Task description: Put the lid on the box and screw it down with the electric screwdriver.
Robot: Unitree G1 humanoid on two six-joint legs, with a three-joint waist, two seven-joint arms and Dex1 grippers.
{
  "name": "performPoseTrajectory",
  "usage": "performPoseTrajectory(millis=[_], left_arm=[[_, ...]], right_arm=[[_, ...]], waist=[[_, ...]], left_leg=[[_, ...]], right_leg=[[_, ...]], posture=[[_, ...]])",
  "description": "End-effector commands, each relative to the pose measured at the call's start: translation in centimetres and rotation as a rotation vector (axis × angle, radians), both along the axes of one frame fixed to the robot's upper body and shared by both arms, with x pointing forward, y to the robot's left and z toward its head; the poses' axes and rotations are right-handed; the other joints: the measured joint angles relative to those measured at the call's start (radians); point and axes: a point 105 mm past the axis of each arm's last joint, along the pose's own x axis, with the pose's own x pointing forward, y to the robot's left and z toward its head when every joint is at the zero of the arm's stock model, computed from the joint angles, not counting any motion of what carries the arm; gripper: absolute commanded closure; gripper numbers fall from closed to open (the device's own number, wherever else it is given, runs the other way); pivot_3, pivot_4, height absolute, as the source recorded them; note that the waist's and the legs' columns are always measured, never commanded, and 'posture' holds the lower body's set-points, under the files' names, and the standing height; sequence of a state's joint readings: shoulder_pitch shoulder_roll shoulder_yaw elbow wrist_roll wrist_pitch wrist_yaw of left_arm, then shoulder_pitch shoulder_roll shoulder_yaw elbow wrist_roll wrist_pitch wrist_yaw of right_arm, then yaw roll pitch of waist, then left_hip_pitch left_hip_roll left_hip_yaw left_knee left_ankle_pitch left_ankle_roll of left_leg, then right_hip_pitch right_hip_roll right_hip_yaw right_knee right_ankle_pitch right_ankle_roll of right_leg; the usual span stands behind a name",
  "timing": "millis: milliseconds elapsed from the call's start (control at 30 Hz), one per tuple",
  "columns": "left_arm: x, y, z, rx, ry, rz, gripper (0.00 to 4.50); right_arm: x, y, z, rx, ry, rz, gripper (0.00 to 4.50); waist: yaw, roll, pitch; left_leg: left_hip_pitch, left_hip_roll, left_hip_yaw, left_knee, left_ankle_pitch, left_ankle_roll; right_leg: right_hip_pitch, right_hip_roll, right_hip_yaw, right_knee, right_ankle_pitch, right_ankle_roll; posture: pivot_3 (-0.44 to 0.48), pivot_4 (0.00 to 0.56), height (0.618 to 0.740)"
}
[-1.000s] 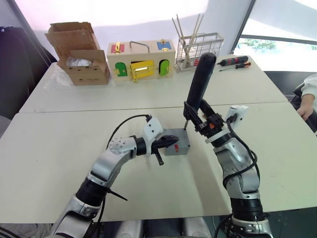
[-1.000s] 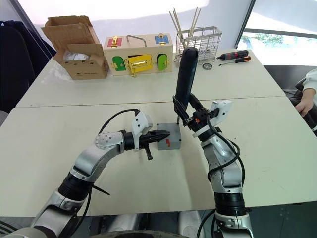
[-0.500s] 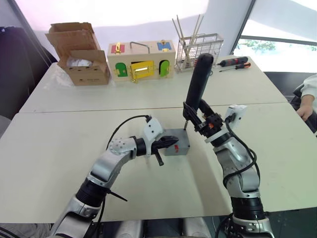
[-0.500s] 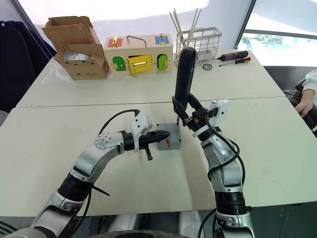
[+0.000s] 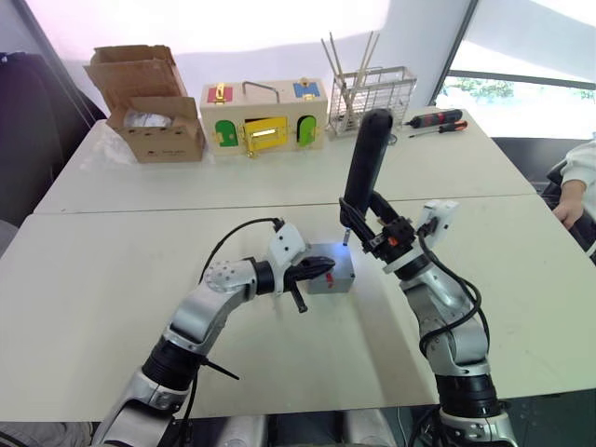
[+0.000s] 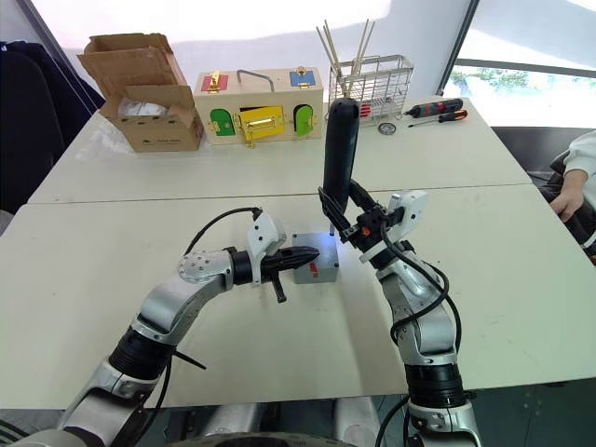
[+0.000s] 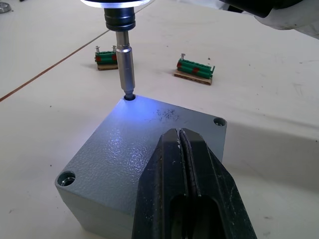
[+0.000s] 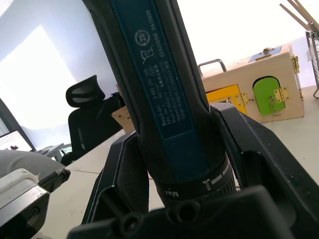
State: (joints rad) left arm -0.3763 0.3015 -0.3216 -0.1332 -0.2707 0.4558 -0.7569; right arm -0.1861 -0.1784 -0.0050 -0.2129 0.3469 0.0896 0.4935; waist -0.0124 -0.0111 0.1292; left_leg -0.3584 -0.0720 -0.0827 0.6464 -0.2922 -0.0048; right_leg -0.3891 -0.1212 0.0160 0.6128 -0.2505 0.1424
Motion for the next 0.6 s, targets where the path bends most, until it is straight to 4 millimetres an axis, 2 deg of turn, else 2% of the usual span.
performPoseTrajectory(millis=[33, 267, 433, 600], left_arm=[[-0.1, 0.0, 0.2, -0.003, -0.005, 0.0, 4.5], [0.0, -0.1, 0.2, -0.005, -0.005, 0.001, 4.5], [-0.1, 0.0, 0.2, -0.009, -0.003, 0.002, 4.5], [-0.2, 0.4, 0.2, -0.018, 0.0, 0.006, 4.5]], right_arm=[[-0.2, 0.5, -6.0, -0.049, 0.24, 0.021, 2.58], [0.1, 0.3, -5.1, -0.048, 0.215, 0.018, 2.58], [0.2, 0.0, -3.3, -0.041, 0.169, 0.013, 2.58], [-0.3, -1.1, 2.7, 0.005, 0.035, 0.01, 2.58]], waist=[[0.0, 0.0, 0.0], [0.0, 0.0, 0.0], [0.001, 0.001, 0.001], [0.003, 0.004, 0.006]], left_leg=[[0.0, 0.0, 0.0, 0.0, 0.0, 0.0], [0.0, 0.0, 0.0, 0.0, 0.0, 0.0], [0.0, 0.0, 0.0, 0.0, 0.0, 0.0], [-0.003, 0.0, 0.0, 0.0, 0.0, 0.0]], right_leg=[[0.0, 0.0, 0.0, 0.0, 0.0, 0.0], [0.0, 0.0, 0.0, 0.0, 0.0, 0.0], [0.0, 0.0, 0.0, 0.0, 0.0, 0.0], [-0.002, 0.0, 0.0, 0.0, 0.0, 0.0]], posture=[[0.0, 0.15, 0.734], [0.0, 0.15, 0.734], [0.0, 0.15, 0.734], [0.0, 0.15, 0.734]])
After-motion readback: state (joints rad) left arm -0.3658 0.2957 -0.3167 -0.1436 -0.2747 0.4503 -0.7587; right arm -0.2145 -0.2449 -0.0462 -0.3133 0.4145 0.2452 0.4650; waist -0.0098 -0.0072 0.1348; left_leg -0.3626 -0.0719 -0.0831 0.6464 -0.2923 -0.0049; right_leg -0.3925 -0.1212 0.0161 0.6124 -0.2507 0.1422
